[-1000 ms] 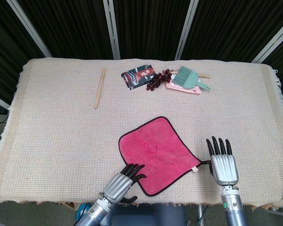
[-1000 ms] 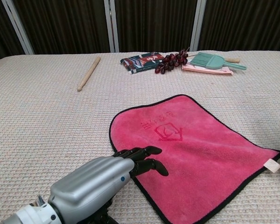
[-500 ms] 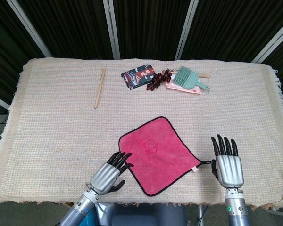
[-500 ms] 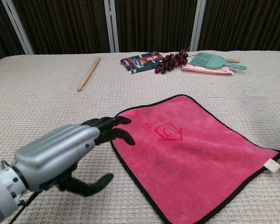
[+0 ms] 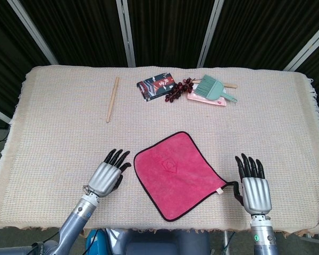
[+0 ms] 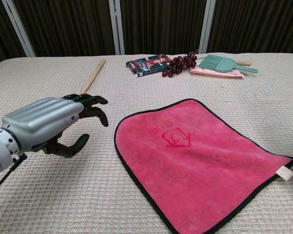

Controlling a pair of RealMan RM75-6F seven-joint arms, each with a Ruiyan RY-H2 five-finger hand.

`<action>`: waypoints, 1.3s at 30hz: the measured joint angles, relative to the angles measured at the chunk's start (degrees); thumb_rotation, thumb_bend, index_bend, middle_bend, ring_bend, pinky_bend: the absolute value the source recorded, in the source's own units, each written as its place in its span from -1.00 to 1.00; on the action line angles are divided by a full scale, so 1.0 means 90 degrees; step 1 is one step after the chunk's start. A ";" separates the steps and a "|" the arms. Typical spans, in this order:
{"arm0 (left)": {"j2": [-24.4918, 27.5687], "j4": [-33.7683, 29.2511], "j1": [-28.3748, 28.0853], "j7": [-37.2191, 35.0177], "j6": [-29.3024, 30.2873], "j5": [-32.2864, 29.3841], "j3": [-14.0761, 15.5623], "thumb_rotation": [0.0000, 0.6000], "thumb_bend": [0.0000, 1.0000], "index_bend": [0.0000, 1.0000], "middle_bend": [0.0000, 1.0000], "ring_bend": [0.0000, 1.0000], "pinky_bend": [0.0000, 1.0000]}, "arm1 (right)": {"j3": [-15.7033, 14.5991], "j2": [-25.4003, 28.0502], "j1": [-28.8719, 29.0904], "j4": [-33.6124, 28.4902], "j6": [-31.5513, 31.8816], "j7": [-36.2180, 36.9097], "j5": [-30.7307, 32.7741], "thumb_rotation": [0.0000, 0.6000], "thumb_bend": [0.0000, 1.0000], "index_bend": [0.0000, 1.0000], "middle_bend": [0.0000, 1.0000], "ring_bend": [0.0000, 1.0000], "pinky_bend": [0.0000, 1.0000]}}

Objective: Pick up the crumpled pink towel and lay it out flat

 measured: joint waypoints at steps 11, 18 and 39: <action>-0.0451 0.0513 -0.0365 0.0780 -0.0238 -0.0866 -0.0221 1.00 0.30 -0.45 -0.93 -1.00 -1.00 | 0.0055 0.0009 -0.0004 0.0018 -0.0110 0.0223 -0.0051 1.00 0.13 -1.00 -0.94 -1.00 -1.00; -0.0798 0.0719 -0.0587 0.0975 -0.0229 -0.1003 -0.0291 1.00 0.30 -0.67 -0.95 -1.00 -1.00 | 0.0066 -0.0003 -0.0017 0.0055 -0.0177 0.0277 -0.0037 1.00 0.13 -1.00 -0.93 -1.00 -1.00; -0.1099 0.0893 -0.0902 0.1929 -0.0327 -0.1686 0.0076 1.00 0.38 -0.66 -0.92 -1.00 -1.00 | 0.0062 -0.0001 -0.0074 0.0050 -0.0264 0.0345 -0.0096 1.00 0.13 -1.00 -0.93 -1.00 -1.00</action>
